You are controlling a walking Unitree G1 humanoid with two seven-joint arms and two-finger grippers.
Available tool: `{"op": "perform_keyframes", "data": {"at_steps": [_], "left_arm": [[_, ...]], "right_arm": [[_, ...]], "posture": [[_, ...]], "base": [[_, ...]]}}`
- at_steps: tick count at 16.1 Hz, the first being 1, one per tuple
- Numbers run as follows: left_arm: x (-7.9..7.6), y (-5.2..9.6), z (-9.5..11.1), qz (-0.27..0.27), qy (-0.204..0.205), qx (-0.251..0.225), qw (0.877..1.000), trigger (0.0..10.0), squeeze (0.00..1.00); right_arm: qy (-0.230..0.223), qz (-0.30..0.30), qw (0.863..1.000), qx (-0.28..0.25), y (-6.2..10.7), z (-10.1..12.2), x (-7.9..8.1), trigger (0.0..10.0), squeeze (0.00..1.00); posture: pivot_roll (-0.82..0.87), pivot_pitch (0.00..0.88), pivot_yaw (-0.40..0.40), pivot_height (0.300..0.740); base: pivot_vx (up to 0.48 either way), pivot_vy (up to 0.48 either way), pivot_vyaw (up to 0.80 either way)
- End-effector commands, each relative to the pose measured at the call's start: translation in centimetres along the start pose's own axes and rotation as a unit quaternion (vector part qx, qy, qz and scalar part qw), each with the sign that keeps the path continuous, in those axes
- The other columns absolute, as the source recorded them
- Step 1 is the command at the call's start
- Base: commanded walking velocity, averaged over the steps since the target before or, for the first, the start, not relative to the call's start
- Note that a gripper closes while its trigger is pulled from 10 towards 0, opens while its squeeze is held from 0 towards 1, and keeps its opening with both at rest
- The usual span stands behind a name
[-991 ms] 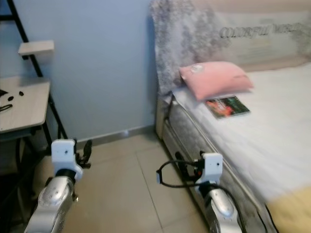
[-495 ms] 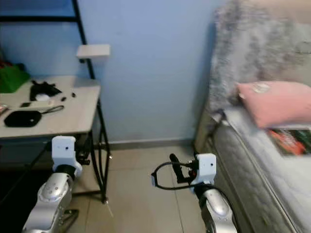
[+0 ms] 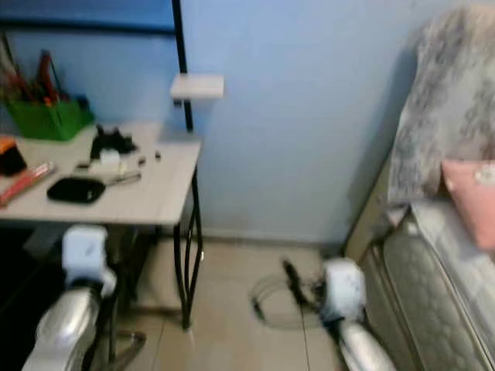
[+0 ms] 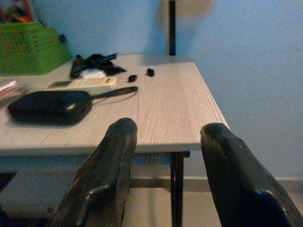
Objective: Clean up the room
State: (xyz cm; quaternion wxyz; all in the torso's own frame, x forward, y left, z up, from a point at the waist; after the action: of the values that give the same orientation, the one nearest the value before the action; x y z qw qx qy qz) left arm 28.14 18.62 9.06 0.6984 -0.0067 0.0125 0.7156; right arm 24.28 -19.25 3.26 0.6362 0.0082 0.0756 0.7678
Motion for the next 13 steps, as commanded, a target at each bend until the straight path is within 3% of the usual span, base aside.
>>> {"op": "perform_keyframes", "data": {"at_steps": [1, 3, 4, 13], "left_arm": [[-0.3, -0.1, 1.0, 0.013, 0.024, -0.007, 1.0, 10.0, 0.0], [-2.1, -1.0, 2.6, -0.024, 0.025, -0.04, 0.999, 10.0, 0.0], [-2.3, -0.9, 1.8, -0.027, 0.038, -0.021, 0.999, 10.0, 0.0], [-2.3, -0.9, 1.8, -0.027, 0.038, -0.021, 0.999, 10.0, 0.0]], "right_arm": [[0.02, -0.003, 1.0, -0.012, 0.4, 0.5, -0.3, 10.0, 0.0], [-0.006, -0.023, 1.0, -0.018, 0.0, 0.8, -0.2, 10.0, 0.0], [-0.02, -0.024, 0.999, -0.031, -0.6, 1.6, 0.2, 10.0, 0.0], [-0.02, -0.024, 0.999, -0.031, -0.6, 1.6, 0.2, 10.0, 0.0]], "posture": [[0.11, 0.0, -0.007, 0.74], [0.11, 0.0, -0.003, 0.74], [0.1, 0.0, 0.0, 0.74], [0.1, 0.0, 0.0, 0.74]], "base": [[0.0, 0.0, 0.0], [0.0, 0.0, 0.0], [0.0, 0.0, 0.0], [0.0, 0.0, 0.0]]}}
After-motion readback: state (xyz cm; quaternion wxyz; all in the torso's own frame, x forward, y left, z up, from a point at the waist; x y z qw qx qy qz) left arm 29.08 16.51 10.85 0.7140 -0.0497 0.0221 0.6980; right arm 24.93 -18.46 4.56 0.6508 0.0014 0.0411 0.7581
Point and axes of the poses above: a point about 5 cm out from each wrist's last joint towards the gripper, its own y axis pointing back from the gripper into the wrist, its own z axis along the axis of the wrist's last joint, x = y × z, the point moved 3 cm from there along -y, pointing out of the wrist towards the gripper, and after that the axes turned 6 degrees about y, right-handed, at the moved point
